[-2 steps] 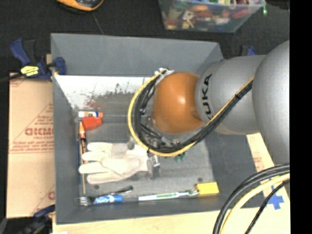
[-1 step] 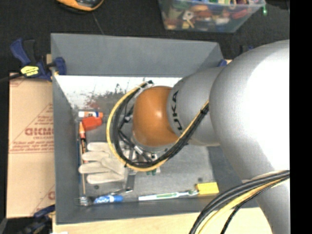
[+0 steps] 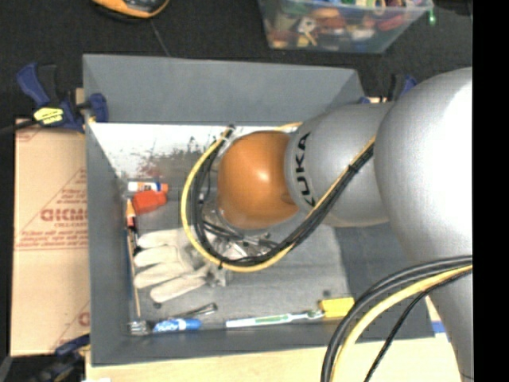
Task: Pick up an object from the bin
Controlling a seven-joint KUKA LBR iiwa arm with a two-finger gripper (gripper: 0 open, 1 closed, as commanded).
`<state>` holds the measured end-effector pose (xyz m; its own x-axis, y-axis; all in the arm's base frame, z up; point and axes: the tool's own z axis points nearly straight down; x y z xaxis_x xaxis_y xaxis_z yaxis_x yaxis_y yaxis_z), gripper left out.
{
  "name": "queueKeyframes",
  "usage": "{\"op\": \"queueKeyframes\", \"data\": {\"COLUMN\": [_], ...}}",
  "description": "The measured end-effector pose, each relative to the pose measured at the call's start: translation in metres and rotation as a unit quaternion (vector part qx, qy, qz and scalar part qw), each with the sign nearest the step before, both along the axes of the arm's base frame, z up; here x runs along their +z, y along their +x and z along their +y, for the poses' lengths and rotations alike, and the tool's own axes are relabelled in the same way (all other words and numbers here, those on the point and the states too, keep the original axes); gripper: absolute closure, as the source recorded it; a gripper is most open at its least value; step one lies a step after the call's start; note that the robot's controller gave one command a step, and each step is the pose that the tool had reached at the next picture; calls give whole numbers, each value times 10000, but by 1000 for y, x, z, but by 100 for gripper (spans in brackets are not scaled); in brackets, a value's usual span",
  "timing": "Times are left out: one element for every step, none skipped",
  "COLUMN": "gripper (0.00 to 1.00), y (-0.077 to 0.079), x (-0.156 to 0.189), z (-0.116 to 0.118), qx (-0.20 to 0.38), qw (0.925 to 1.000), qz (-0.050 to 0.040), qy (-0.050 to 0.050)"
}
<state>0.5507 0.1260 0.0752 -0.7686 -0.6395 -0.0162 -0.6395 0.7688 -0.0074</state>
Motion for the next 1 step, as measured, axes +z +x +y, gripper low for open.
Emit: {"op": "queueKeyframes", "data": {"gripper": [100], "y": [5], "x": [-1], "z": [-3], "qx": [578], "qw": [9983], "qz": [1], "qy": [-8]}}
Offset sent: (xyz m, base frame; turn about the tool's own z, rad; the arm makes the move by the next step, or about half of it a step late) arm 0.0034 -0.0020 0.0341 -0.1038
